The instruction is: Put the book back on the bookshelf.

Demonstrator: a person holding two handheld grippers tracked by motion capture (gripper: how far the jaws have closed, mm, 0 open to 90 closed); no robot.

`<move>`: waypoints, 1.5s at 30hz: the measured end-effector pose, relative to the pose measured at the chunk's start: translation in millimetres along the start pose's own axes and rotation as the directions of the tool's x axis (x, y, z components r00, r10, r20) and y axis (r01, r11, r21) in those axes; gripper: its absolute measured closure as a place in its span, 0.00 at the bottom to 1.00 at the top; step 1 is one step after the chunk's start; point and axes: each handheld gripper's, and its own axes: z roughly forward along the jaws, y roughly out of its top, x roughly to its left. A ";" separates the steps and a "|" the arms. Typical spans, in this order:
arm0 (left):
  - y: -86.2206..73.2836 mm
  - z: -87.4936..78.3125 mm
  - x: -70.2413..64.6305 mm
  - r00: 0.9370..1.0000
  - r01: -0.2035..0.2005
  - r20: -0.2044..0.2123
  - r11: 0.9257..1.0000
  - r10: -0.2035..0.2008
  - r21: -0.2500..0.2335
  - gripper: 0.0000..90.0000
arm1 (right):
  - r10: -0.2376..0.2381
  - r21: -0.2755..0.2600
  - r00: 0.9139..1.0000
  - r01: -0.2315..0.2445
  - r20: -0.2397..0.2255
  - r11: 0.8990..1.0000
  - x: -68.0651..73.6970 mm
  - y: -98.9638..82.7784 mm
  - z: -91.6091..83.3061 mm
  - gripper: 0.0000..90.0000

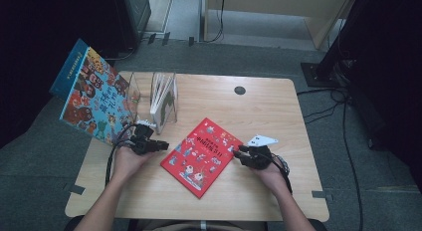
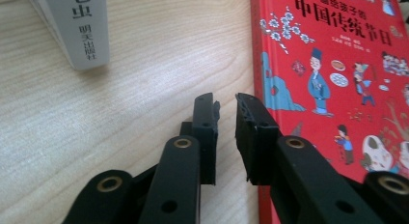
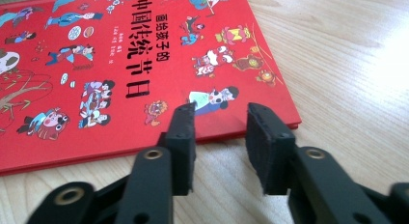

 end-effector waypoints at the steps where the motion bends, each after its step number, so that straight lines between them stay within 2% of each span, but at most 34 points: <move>1: 0.1 0.8 0.3 1.000 0.001 0.004 1.000 -0.001 0.004 0.89 | 0.002 0.000 1.000 -0.002 0.003 1.000 0.0 -0.4 -0.2 0.74; 10: 0.5 7.6 -3.4 1.000 -0.012 0.019 1.000 0.012 0.013 0.93 | 0.011 0.031 1.000 -0.012 0.018 0.999 -0.2 -3.9 0.5 0.88; 14: 1.1 9.9 -8.4 0.999 -0.031 0.026 0.999 0.030 0.024 0.93 | 0.018 0.047 1.000 -0.019 0.014 0.999 -0.3 -4.0 1.9 0.95; 21: 1.4 13.1 -11.1 0.999 -0.026 0.043 0.999 0.025 0.022 0.95 | 0.031 0.042 0.999 -0.032 0.022 0.999 -2.5 -3.5 2.9 0.97; 27: 2.0 20.3 -22.4 0.997 -0.054 0.057 0.998 0.052 0.020 0.96 | 0.030 0.043 0.999 -0.031 0.026 0.999 -2.5 -2.7 3.9 0.98; 38: 2.0 26.4 -34.6 0.996 -0.062 0.073 0.998 0.060 0.027 0.97 | 0.027 0.042 0.999 -0.028 0.032 0.999 -2.2 -0.7 6.2 0.98; 45: -1.3 28.6 -39.6 0.996 -0.043 0.078 0.999 0.042 0.012 0.98 | 0.027 0.041 0.999 -0.029 0.038 0.999 -4.9 1.2 8.2 0.98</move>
